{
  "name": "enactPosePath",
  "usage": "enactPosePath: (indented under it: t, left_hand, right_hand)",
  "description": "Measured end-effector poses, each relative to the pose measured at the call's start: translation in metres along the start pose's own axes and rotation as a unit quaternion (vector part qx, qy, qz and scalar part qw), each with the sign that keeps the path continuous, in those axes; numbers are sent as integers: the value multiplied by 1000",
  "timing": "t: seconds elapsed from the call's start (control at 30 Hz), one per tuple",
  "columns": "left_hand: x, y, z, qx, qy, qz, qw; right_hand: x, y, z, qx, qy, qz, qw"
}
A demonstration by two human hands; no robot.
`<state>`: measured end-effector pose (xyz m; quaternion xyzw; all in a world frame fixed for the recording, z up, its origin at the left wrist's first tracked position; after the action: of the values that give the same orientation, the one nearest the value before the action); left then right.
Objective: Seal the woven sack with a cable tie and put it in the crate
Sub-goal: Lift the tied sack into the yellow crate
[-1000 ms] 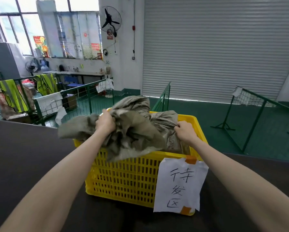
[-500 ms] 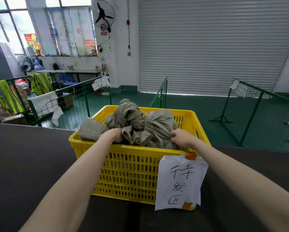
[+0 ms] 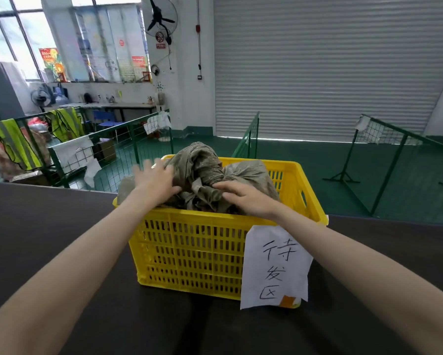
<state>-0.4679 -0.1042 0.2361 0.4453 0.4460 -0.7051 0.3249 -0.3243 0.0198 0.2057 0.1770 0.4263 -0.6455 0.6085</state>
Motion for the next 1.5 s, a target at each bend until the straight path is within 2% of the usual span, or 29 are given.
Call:
enactPosePath:
  t: [0.1,0.17,0.3,0.37,0.47,0.57,0.67,0.83,0.9,0.97,1.03,1.1,1.13,1.17,1.23,1.33,1.4,1.5]
  left_hand:
    - [55,-6,38,-78,3,162,984]
    - [76,1,29,-55,93,244,964]
    - [50,13,-11,-8,251,203,946]
    - [47,18,-33,12,286,221,932]
    - [59,30,-58,49,286,343,894]
    - [75,40,-57,36,185,440,878]
    - [85,38,-51,8,116,448,887]
    - [79,40,-49,-7,158,444,882]
    - [65,37,-52,32,159,379,911]
    - [41,39,-58,80,136,274,949]
    - [9,40,-59,91,135,156,974]
    - [-16,42,-61,83,178,60,979]
    - [-20,45,-64,79,200,49,975]
    - [-19,48,-69,76,212,64,972]
    - [1,56,-83,64,198,147,967]
    - [45,66,-99,44,117,270,955]
    - [59,68,-103,27,93,321,942]
    - [62,70,-114,62,116,388,912]
  right_hand:
    - [37,-2,-3,46,-58,103,992]
    - [49,-2,-13,87,-55,140,985]
    - [45,1,-41,189,12,160,969]
    - [39,8,-57,234,34,161,958]
    - [37,21,-72,279,30,166,945]
    - [40,28,-77,305,8,175,936]
    - [41,32,-74,318,4,185,930]
    - [33,40,-62,298,8,193,935]
    - [23,42,-56,262,17,180,948]
    - [6,43,-48,221,6,134,966]
    - [-13,46,-40,182,18,99,978]
    - [-30,52,-31,145,71,83,983]
    - [-37,57,-28,128,95,77,984]
    - [-43,62,-26,118,113,72,984]
    - [-51,79,-29,121,145,72,979]
    - [-60,113,-44,166,195,94,962]
    - [-68,136,-54,200,208,71,955]
    - [-67,156,-55,194,186,34,962]
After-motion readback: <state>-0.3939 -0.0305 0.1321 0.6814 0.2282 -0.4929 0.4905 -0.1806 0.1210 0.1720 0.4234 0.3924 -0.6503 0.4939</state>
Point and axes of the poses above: each hand's wrist, its own y-axis away from the middle knuckle, its own x-axis out of the palm, z = x × y, the point moved 10 cm from there along -y, towards the middle knuckle, and after that the axes turned 14 degrees about -x, right-handed, at the moved point
